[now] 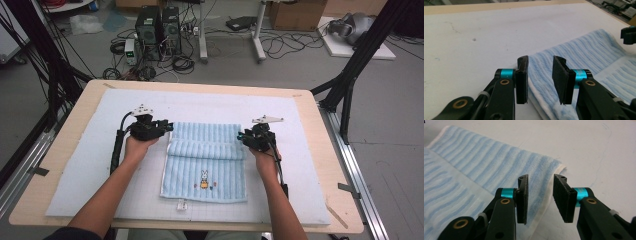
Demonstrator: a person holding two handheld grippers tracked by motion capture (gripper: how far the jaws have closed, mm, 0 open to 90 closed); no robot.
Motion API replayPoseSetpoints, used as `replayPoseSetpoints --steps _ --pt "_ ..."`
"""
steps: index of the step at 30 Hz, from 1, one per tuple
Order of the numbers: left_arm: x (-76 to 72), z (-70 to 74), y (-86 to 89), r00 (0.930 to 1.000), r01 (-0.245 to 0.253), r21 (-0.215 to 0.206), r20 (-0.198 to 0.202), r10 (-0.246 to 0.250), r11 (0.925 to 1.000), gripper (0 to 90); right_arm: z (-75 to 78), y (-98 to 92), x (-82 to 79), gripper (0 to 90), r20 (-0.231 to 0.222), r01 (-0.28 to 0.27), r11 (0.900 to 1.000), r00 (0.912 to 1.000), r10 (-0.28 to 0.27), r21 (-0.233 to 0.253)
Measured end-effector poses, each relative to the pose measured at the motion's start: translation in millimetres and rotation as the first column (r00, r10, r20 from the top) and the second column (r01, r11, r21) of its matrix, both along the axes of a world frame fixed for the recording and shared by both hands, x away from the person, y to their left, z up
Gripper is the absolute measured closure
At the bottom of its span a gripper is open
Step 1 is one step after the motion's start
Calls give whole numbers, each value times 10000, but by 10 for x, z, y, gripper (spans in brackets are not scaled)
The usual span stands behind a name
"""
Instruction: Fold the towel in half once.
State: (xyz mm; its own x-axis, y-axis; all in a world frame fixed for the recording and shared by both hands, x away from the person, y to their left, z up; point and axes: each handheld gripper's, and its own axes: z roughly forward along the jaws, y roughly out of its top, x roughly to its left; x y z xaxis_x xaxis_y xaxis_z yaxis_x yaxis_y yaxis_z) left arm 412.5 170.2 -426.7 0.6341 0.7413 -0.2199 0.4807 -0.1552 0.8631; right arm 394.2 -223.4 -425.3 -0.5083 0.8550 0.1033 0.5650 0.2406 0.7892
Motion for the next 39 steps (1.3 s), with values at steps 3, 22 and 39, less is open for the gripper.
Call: replayPoseSetpoints --steps 3,22,39 --pt "-89 9 -57 9988 453 215 192 -458 9987 652 41 -8 -66 634 -100 -353 9993 9993 354 100" --pt "-321 -171 -112 9964 823 1164 -299 -794 9898 849 -170 -114 -276 831 -1055 -1067 9934 9882 1107 424" --pt "-938 -77 118 9928 1176 -643 286 -1160 9910 848 10 -175 -965 838 139 -1770 9827 9842 1765 547"
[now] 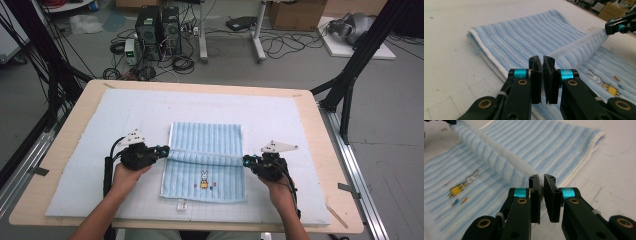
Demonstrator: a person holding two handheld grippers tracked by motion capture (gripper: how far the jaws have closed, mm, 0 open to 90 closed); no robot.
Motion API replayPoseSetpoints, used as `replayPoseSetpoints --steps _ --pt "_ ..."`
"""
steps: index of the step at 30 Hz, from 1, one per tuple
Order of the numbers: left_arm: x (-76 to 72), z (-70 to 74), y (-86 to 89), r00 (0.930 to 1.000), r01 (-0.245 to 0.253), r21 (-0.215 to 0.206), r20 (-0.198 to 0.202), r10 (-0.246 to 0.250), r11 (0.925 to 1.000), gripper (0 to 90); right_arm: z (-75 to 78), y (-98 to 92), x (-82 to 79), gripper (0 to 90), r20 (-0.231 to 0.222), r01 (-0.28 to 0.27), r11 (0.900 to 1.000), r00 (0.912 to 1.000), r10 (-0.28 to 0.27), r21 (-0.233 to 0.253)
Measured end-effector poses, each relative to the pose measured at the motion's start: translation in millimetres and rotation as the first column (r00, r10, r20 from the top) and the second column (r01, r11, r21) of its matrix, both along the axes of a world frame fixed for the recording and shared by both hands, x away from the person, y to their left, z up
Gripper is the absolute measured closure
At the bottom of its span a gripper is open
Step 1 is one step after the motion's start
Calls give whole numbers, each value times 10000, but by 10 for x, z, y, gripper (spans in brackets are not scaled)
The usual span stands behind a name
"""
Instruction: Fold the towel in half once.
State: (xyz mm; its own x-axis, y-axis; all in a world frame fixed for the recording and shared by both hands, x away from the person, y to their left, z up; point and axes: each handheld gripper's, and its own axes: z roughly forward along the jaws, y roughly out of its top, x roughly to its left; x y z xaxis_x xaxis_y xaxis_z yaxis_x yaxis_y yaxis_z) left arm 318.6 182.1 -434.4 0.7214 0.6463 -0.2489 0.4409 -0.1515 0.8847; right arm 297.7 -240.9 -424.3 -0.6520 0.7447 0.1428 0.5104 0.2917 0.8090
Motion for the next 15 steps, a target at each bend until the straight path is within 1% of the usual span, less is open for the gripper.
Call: replayPoseSetpoints --steps 1,2,5,6,7,8,12,15 --pt "-55 -6 0 10000 35 81 52 -35 10000 848 -1 -1 -59 838 18 -54 10000 10000 54 21" --pt "-113 -12 0 10000 39 95 60 -40 9999 848 2 2 -110 838 66 -87 10000 9999 88 -39" --pt "-277 -18 16 9999 0 139 132 -1 9999 848 32 10 -257 838 129 -112 9999 9999 111 32" --pt "-329 -19 22 9999 -20 125 149 19 9999 848 38 16 -300 838 233 -136 9999 9996 136 -5" --pt "-374 -24 31 9998 2 205 180 -6 9998 848 45 20 -344 838 249 -194 9998 9995 194 -39" --pt "-420 -30 32 9999 -1 206 148 -2 9998 847 46 25 -385 838 258 -226 9997 9994 227 -48" --pt "-558 -44 22 9999 35 398 165 -41 9992 846 27 32 -518 838 176 -339 9992 9993 343 -225" --pt "-639 -51 25 9999 66 369 79 -69 9993 846 16 34 -593 838 137 -404 9987 9991 408 -309"
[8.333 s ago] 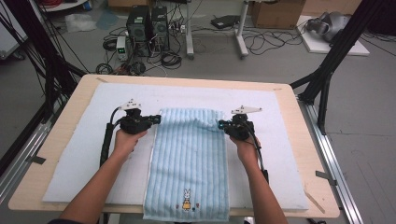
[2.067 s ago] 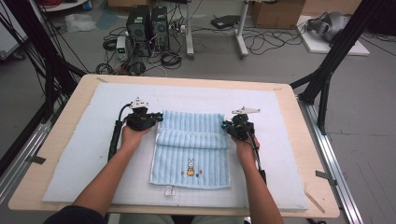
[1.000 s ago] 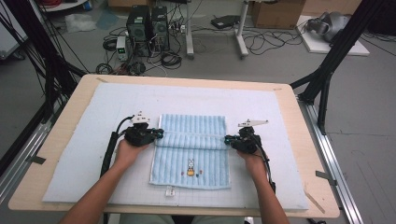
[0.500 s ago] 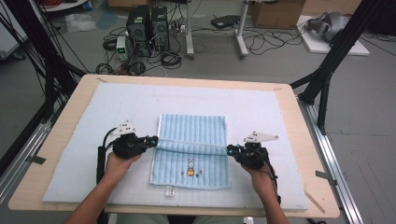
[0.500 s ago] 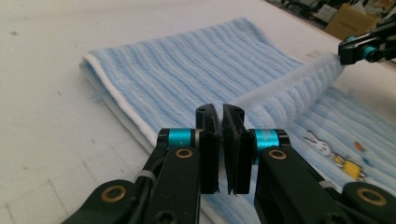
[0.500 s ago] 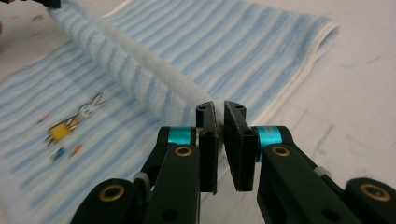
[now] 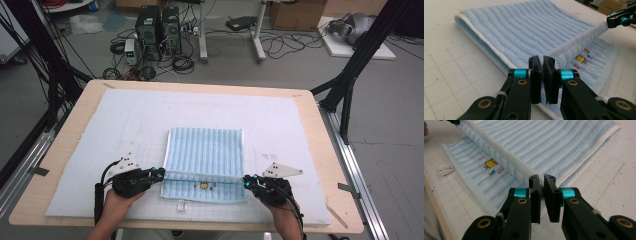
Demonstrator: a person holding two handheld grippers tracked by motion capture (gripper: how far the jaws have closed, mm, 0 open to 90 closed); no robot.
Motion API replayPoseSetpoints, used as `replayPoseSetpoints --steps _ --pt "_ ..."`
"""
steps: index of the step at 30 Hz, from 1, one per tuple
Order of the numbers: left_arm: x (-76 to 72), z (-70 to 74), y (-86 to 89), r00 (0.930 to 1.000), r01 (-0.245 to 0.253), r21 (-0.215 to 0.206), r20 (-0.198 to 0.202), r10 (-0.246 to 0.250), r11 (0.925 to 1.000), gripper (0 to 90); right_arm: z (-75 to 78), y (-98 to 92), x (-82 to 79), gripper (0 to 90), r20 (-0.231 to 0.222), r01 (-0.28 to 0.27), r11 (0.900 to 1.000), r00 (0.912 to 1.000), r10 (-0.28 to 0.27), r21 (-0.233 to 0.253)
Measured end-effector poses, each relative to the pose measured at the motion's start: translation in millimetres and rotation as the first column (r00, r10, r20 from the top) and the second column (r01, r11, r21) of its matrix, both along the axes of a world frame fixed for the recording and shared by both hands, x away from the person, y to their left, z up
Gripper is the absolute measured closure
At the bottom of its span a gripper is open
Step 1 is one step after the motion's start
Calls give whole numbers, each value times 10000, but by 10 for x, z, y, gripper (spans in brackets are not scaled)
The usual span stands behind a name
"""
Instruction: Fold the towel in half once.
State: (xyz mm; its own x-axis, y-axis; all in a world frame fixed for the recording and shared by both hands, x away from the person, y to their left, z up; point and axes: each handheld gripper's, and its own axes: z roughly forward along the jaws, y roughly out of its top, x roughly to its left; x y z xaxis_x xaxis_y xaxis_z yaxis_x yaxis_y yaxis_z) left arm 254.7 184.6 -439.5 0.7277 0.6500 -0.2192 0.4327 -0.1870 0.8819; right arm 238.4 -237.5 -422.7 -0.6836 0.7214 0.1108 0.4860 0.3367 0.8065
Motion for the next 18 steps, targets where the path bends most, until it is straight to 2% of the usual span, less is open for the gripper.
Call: replayPoseSetpoints --steps 5,10,12,15,17,18 --pt "-87 -23 -4 9998 140 73 -112 -140 9999 846 5 -14 -84 838 30 -58 10000 10000 58 -65" --pt "-151 -46 -18 9984 480 253 -302 -472 9985 846 -49 -33 -141 838 -245 -81 9998 9997 76 -200" --pt "-175 -43 -6 9976 591 199 -360 -584 9981 846 -74 -22 -176 838 -363 -127 9993 9993 114 -339" --pt "-216 -45 19 9966 754 184 -337 -747 9970 834 -66 -35 -230 869 -389 -174 9988 9991 157 -453" --pt "-242 -50 24 9969 771 210 -193 -767 9968 817 -79 -53 -256 834 -482 -137 9989 9988 115 -456" --pt "-247 -51 30 9979 646 125 -105 -645 9978 779 -89 -60 -266 806 -509 -59 9988 9987 34 -479"
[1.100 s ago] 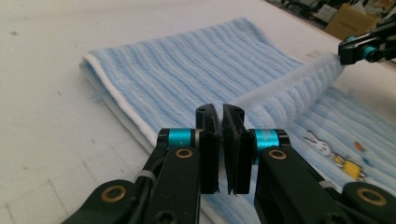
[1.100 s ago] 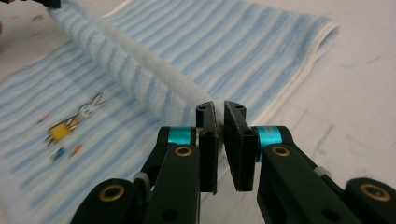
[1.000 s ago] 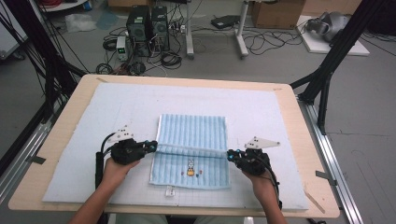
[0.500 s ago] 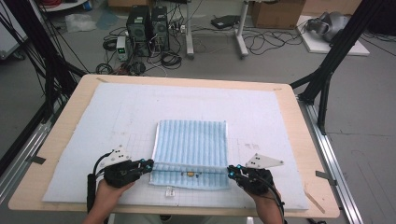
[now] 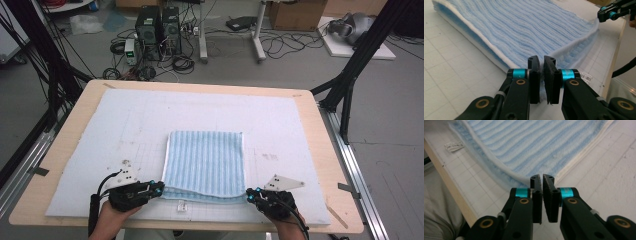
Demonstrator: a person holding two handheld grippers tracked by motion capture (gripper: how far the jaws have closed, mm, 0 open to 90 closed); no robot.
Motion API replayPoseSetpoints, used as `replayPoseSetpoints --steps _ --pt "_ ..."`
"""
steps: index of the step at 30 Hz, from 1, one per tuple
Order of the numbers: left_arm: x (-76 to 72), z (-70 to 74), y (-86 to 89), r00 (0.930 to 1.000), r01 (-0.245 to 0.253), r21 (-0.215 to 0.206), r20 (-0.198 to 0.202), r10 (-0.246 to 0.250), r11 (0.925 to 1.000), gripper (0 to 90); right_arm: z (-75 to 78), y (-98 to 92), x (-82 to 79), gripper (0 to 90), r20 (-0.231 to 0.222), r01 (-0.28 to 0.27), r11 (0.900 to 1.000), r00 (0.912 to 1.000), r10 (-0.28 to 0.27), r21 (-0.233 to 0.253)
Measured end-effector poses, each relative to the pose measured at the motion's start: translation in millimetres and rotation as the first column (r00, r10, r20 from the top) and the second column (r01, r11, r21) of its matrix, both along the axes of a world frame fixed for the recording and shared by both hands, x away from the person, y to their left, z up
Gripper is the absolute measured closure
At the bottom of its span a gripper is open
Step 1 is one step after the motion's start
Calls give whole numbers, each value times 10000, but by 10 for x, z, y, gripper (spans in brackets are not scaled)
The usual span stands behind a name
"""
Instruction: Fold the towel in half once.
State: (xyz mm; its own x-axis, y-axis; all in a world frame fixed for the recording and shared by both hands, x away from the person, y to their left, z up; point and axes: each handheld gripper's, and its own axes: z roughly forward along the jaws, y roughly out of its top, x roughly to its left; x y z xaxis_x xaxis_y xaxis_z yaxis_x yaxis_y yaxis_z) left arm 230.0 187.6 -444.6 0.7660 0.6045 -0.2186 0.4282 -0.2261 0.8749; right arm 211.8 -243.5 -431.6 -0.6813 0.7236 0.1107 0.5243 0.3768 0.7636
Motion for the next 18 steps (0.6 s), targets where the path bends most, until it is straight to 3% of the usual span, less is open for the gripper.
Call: replayPoseSetpoints --steps 2,7,10,14,18 --pt "13 9 19 9997 -207 -199 -90 205 9996 625 6 -11 -4 773 44 117 9999 9999 -118 35" --pt "50 59 43 9984 -543 -594 130 552 9968 607 66 -5 9 700 500 404 9979 9978 -429 504" --pt "125 76 47 9967 -779 -625 161 791 9950 602 66 6 57 685 489 540 9960 9971 -575 713" --pt "248 78 37 9945 -1038 -538 65 1043 9931 610 6 83 145 692 332 369 9984 9987 -384 430" --pt "321 51 -4 9935 -1126 -447 -202 1118 9926 625 -87 172 196 720 -198 -199 9998 9996 199 -14"
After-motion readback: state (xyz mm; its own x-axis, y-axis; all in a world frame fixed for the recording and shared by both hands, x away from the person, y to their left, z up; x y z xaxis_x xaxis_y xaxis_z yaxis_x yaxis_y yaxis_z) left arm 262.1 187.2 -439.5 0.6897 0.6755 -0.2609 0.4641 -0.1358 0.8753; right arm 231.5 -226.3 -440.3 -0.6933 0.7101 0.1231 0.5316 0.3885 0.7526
